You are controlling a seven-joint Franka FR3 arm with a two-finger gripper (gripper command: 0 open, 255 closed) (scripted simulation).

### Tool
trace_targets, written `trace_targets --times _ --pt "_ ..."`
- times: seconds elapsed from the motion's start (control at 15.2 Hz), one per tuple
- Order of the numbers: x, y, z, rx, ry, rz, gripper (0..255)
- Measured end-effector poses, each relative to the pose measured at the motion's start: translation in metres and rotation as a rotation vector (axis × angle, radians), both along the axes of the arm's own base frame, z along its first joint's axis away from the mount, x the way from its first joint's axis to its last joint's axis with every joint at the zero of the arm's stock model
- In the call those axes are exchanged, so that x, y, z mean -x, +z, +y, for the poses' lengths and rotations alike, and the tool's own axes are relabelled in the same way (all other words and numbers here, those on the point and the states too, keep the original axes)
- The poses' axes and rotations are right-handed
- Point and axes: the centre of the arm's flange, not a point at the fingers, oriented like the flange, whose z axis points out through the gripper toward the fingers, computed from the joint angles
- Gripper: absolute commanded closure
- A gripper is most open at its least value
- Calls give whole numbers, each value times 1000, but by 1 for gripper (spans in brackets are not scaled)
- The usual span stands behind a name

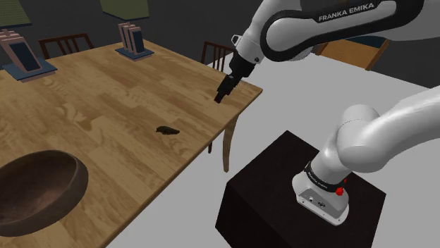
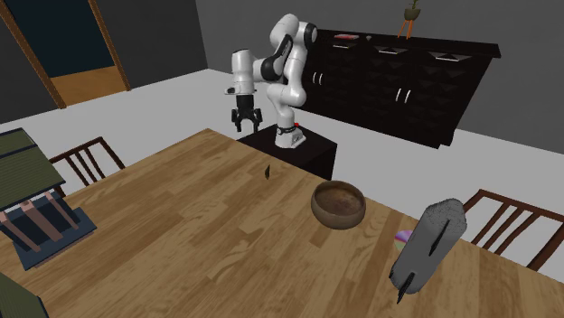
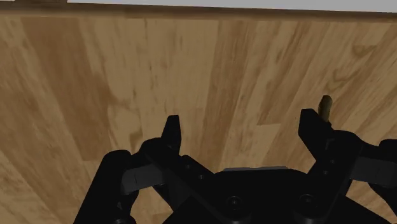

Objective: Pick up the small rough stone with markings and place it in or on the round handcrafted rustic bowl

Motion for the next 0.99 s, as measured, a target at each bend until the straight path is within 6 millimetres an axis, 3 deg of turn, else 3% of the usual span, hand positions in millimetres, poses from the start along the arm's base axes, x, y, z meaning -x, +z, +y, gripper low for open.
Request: trace_targets --times 0.46,0.79,0.99 --pt "-21 -44 63 -108 120 -86 0" --pt "-26 -64 115 -186 207 -147 0" --pt "-32 -72 133 -215 239 -171 0"
